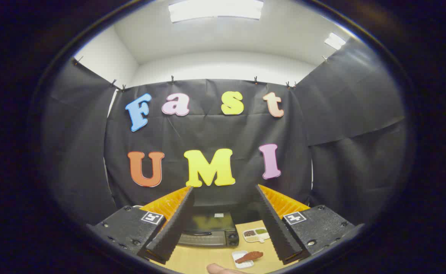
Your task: Open the toaster oven, put the food inside, and close the toaster oven door.
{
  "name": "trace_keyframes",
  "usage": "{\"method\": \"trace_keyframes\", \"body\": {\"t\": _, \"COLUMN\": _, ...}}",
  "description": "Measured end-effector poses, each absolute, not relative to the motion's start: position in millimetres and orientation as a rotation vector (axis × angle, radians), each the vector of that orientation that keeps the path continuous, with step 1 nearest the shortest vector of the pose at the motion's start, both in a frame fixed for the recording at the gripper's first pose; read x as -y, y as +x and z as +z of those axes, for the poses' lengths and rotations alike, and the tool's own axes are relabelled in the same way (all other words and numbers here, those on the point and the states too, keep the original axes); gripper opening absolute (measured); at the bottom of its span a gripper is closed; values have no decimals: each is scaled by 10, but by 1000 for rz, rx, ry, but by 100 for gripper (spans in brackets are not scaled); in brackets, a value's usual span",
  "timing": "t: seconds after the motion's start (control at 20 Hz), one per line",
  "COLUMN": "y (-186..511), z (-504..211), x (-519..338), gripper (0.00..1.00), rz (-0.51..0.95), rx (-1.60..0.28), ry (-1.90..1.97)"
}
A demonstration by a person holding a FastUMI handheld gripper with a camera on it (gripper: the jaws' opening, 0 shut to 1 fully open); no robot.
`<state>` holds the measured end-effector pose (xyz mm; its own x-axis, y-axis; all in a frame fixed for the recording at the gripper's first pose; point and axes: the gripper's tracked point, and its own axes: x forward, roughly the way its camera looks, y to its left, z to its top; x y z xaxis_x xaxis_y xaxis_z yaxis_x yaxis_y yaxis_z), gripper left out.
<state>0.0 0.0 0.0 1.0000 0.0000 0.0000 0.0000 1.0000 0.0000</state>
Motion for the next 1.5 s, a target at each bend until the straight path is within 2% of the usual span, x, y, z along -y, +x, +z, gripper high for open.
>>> {"method": "trace_keyframes", "body": {"t": 0.8, "y": 256, "z": -369, "x": 63, "gripper": 99, "rz": -18, "rx": -67, "ry": 24}}
{"method": "trace_keyframes", "body": {"t": 1.35, "y": 1052, "z": -1517, "x": -159, "gripper": 99, "rz": -28, "rx": -183, "ry": -6}}
{"method": "trace_keyframes", "body": {"t": 1.5, "y": 1299, "z": -1885, "x": -377, "gripper": 100, "rz": 20, "rx": -252, "ry": -23}}
